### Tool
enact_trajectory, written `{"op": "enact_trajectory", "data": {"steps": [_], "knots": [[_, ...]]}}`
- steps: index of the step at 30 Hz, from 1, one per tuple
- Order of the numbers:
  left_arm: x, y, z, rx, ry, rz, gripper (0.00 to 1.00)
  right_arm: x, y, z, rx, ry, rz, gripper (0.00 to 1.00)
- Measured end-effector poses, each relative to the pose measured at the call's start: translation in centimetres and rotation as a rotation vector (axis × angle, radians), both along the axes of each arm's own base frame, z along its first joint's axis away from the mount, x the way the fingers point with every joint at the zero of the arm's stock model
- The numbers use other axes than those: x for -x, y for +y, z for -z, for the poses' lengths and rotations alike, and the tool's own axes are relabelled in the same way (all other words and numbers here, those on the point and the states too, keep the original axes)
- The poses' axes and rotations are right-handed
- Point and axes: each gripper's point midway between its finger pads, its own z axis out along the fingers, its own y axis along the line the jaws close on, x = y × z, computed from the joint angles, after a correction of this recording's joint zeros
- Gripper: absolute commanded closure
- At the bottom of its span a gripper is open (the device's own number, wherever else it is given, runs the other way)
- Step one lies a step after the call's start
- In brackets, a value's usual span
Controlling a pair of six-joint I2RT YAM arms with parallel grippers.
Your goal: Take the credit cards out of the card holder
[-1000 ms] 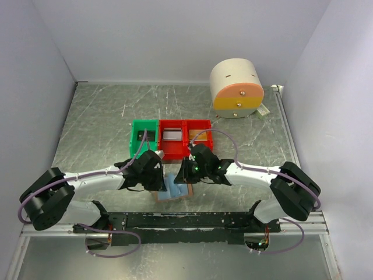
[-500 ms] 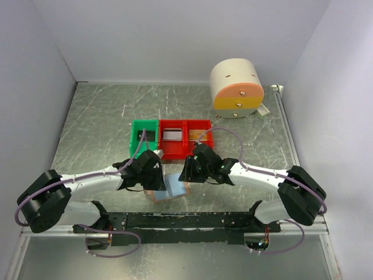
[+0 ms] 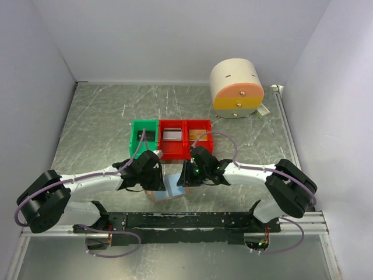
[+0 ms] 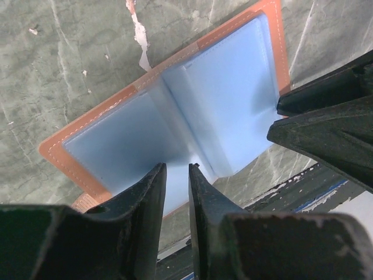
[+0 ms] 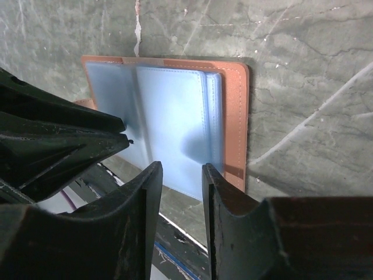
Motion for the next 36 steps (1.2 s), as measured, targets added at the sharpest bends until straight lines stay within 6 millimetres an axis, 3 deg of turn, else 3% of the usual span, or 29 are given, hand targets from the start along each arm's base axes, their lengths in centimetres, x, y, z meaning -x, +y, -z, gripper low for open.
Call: {"op": "enact_trajectory", "data": {"steps": [16, 25, 36], "knots": [[-0.5, 2.1, -0.9, -0.081, -0.044, -0.055, 0.61, -0.2, 0.3, 0.1, 0.01, -0.001, -0.024, 0.64], [-0.2, 2.5, 0.3, -0.115, -0.016, -0.06, 0.64, -0.3, 0.1, 0.5, 0.038, -0.001, -0.025, 0.63], [-0.3, 2.4, 0.4, -0.114, -0.017, -0.06, 0.66, -0.4, 0.6, 0.5, 0.034, 0.007, -0.038, 0.63]]}}
